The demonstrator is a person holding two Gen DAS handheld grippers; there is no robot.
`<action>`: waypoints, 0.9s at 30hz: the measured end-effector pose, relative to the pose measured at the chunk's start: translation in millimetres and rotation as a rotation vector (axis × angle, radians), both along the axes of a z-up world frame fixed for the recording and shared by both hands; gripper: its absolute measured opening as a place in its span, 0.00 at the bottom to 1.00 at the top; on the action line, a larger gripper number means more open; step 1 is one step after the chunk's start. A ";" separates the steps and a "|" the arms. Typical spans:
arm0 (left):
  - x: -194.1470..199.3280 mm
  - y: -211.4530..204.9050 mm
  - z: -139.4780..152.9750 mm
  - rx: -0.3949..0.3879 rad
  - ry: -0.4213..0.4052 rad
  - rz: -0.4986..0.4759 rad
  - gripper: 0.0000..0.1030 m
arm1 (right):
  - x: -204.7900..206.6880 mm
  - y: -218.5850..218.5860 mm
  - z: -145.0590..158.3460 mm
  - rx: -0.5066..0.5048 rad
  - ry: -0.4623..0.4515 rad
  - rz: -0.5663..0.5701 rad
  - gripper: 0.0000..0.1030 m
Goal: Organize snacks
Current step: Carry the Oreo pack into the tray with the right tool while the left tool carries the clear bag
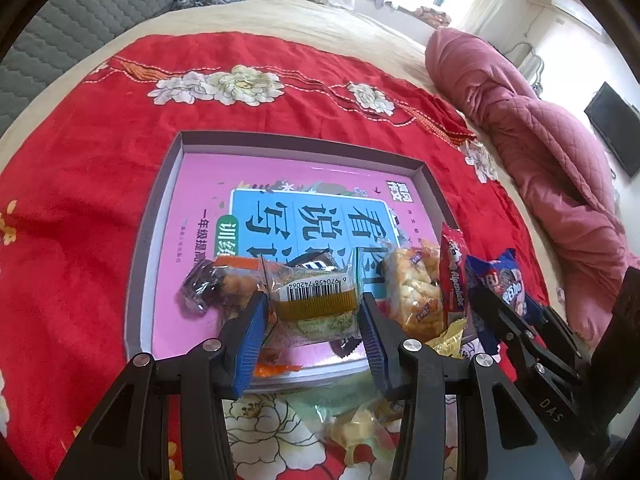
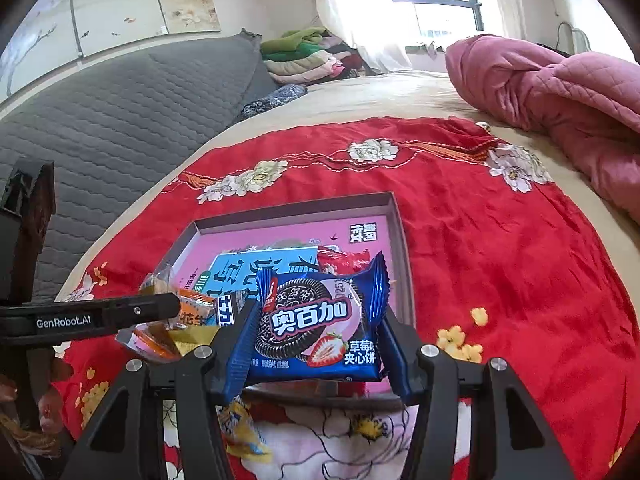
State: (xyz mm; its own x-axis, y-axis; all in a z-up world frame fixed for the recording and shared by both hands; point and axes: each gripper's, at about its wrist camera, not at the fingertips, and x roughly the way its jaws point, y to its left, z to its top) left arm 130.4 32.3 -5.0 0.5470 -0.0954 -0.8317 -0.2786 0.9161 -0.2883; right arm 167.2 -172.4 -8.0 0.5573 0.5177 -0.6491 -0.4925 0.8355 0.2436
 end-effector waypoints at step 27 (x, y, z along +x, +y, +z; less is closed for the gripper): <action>15.5 -4.8 -10.7 0.007 0.026 -0.012 0.46 | 16.1 25.9 -6.4 -0.008 0.020 0.092 0.54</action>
